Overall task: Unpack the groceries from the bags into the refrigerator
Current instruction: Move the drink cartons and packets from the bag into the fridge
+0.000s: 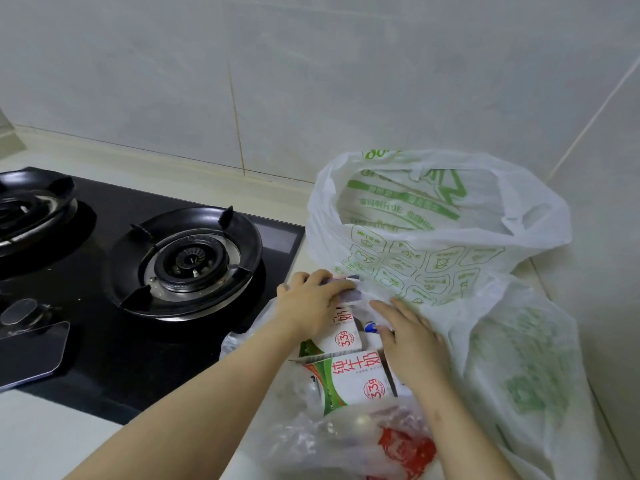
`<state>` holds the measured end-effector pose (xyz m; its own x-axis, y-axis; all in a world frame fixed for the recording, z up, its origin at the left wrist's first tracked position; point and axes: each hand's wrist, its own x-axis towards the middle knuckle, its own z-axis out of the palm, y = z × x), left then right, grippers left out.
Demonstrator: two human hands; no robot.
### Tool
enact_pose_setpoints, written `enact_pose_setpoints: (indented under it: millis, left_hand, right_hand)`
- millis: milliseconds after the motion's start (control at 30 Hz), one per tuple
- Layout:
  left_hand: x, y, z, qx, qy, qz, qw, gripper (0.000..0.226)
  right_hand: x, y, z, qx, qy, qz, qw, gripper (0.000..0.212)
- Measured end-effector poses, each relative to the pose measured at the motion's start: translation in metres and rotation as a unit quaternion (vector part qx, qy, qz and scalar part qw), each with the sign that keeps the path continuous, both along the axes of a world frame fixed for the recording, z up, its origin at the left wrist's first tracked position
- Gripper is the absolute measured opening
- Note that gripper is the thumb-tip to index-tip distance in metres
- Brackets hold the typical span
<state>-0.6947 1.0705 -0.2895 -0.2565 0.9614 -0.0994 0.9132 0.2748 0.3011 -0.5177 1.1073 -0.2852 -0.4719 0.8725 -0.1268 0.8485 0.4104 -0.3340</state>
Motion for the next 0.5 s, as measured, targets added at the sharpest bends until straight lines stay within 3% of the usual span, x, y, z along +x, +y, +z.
enact_pose_setpoints:
  millis: [233, 300, 367, 433, 500]
  left_hand:
    - [0.015, -0.026, -0.021, 0.083, 0.034, -0.003, 0.996, 0.048]
    - [0.015, -0.037, -0.021, 0.095, 0.002, -0.026, 0.995, 0.056]
    - [0.014, -0.047, -0.022, 0.08, 0.003, -0.044, 0.996, 0.046]
    - [0.014, -0.055, -0.024, 0.058, 0.006, -0.042, 0.997, 0.036]
    - [0.013, -0.061, -0.026, 0.038, -0.005, -0.03, 0.999, 0.045]
  right_hand:
    - [0.004, -0.018, -0.015, 0.145, 0.071, 0.005, 0.987, 0.033]
    - [0.006, -0.019, -0.02, 0.149, 0.069, 0.005, 0.986, 0.051]
    - [0.006, -0.025, -0.019, 0.147, 0.057, 0.007, 0.987, 0.058]
    - [0.005, -0.032, -0.018, 0.144, 0.024, 0.012, 0.989, 0.044]
    - [0.006, -0.035, -0.018, 0.133, -0.005, 0.031, 0.991, 0.029]
